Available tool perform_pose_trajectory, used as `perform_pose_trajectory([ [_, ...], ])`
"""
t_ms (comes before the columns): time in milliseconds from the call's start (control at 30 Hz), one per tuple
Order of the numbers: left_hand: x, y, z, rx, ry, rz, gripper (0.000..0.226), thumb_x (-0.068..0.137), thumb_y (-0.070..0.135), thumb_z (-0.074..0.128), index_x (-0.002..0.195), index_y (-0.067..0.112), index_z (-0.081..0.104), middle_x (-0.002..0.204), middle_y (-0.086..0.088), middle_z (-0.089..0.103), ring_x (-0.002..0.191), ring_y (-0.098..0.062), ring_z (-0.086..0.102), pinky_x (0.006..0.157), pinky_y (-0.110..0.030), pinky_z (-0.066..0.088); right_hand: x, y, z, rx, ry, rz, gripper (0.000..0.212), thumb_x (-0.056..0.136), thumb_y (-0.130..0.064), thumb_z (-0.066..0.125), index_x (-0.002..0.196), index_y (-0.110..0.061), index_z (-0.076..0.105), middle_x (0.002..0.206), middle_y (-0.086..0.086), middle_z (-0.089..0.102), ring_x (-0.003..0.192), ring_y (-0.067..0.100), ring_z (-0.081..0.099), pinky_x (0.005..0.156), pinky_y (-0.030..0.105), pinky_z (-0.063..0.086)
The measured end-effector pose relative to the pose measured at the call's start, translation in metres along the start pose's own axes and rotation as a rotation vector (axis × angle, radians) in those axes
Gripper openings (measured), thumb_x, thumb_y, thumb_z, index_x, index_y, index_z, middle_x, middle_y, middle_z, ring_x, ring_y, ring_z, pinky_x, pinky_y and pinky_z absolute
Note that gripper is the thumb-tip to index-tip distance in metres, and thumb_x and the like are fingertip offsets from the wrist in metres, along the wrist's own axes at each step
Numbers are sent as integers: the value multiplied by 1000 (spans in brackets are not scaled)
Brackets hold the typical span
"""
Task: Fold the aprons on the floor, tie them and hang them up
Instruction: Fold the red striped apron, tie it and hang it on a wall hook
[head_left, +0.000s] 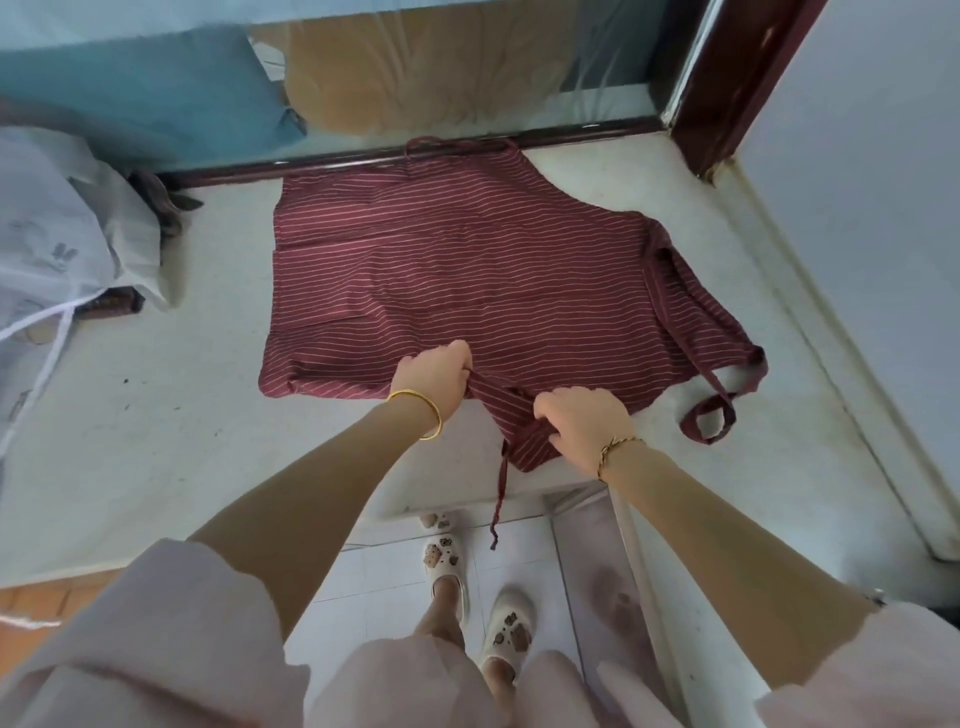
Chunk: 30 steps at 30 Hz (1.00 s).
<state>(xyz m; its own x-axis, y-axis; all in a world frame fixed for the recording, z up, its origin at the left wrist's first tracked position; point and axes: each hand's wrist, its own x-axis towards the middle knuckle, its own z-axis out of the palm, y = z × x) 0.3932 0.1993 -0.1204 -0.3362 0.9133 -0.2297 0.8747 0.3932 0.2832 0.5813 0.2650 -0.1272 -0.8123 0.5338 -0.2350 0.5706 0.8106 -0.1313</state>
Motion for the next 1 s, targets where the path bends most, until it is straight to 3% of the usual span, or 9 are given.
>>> perform_pose_trajectory([
  [100,-5,9,-2,-36,100,110,21,80,10,54,100,17,56,105,0,53,100,-22,48,87,-34,41,2,4,-12,170,79,35,22,91,-19,52,110,-22,62,103,-1,58,100,20,53,82,33,44],
  [233,-7,37,-8,-369,-109,206,19,71,27,60,88,21,54,93,3,52,90,-19,53,77,-30,48,6,5,-35,429,447,106,17,83,-6,55,93,-15,65,86,-2,54,77,18,54,65,34,49],
  [367,1,58,-8,-442,-22,104,40,62,48,67,86,23,48,92,2,52,92,-18,49,77,-31,45,14,3,-59,488,569,104,20,84,-5,54,94,-18,67,90,-1,54,74,15,54,60,29,46],
  [467,6,64,-19,-394,109,-24,29,79,32,67,96,17,49,99,-4,53,92,-23,50,77,-31,43,19,3,-71,457,581,110,18,89,-9,53,98,-18,67,93,1,52,75,15,53,60,30,45],
  [533,8,64,-30,-458,104,-88,16,88,20,58,94,14,45,90,-6,57,77,-21,57,63,-25,44,21,5,-76,428,588,149,17,93,-13,53,102,-16,66,96,4,52,75,20,55,60,33,47],
  [600,5,64,-40,-511,86,-111,15,93,22,53,94,14,41,78,-3,56,58,-15,54,48,-21,40,22,7,-79,397,595,209,18,95,-15,51,106,-14,65,99,6,53,76,22,56,59,32,45],
  [733,0,63,-53,-464,21,-40,29,90,36,59,103,15,45,85,0,56,67,-14,52,59,-27,47,25,12,-87,372,592,343,20,96,-13,47,109,-12,61,105,9,52,79,26,57,60,30,40],
  [867,-4,49,-60,-161,-193,-11,32,83,13,65,113,13,53,100,-2,57,90,-20,56,77,-29,51,28,16,-88,334,548,456,22,96,-9,45,113,-13,59,108,10,50,75,26,53,61,31,38],
  [1000,-14,27,-69,182,-69,-153,24,86,7,53,108,15,56,91,-2,58,86,-23,57,80,-38,54,29,18,-80,343,488,552,30,94,-4,46,121,-15,55,115,11,49,73,23,48,62,32,36],
])
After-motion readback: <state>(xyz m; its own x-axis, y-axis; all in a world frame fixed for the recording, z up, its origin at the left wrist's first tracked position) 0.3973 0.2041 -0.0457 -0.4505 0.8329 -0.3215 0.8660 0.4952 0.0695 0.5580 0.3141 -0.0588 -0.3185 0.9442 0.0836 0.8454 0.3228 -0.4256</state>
